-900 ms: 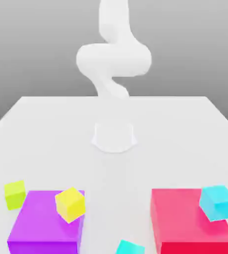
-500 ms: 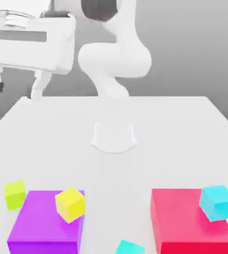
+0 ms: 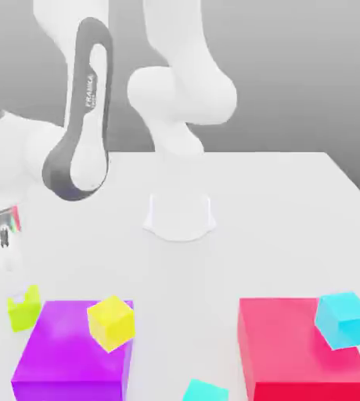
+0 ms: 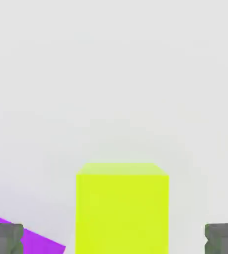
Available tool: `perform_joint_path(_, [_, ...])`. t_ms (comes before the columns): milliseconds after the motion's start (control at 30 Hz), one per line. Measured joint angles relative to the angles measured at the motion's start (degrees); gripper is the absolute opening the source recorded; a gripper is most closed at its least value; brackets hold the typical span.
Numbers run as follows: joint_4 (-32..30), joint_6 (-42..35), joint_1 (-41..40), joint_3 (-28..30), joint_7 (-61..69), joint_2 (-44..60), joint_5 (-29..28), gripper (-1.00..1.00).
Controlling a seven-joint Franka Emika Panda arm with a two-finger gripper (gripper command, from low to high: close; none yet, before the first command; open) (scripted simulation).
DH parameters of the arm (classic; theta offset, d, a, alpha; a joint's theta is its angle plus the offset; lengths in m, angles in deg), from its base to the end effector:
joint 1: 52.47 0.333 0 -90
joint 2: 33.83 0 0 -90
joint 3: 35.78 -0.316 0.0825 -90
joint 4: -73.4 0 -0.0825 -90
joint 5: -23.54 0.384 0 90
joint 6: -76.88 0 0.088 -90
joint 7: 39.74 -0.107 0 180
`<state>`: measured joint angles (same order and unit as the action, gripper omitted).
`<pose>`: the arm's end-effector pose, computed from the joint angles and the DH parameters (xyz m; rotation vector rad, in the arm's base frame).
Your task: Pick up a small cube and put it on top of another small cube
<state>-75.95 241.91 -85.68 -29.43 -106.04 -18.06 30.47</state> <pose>0.3260 -0.2827 0.1585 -1.7487 2.6080 -0.0023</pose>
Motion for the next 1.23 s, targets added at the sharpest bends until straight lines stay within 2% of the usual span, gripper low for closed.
perform_joint_path(33, [0.36,1.67,-0.61,-0.74,0.47,2.08,0.64,0.00])
perform_joint_path(67, [0.66,3.03,-1.16,-1.40,0.86,3.76,1.11,-1.00])
perform_joint_path(300, [0.69,3.26,-1.38,-1.61,0.77,3.98,1.02,-1.00])
perform_joint_path(500, [-0.76,-5.53,0.41,0.80,-2.47,-6.71,-4.05,-1.00])
perform_joint_path(733, [9.48,-14.64,12.50,-6.97,-14.48,-6.94,-10.06,-1.00])
perform_joint_path(933, [16.65,-20.07,22.58,-14.40,-26.67,-4.76,-11.67,-1.00])
perform_joint_path(1000, [17.81,-19.98,25.20,-16.02,-30.74,-2.52,-11.34,-1.00])
perform_joint_path(1100, [18.30,-15.34,27.03,-15.31,-33.13,3.01,-12.62,-1.00])
perform_joint_path(1133, [18.36,-13.80,27.40,-14.98,-33.61,4.69,-13.14,1.00])
perform_joint_path(1233, [18.36,-13.80,27.40,-14.98,-33.61,4.69,-13.14,1.00])
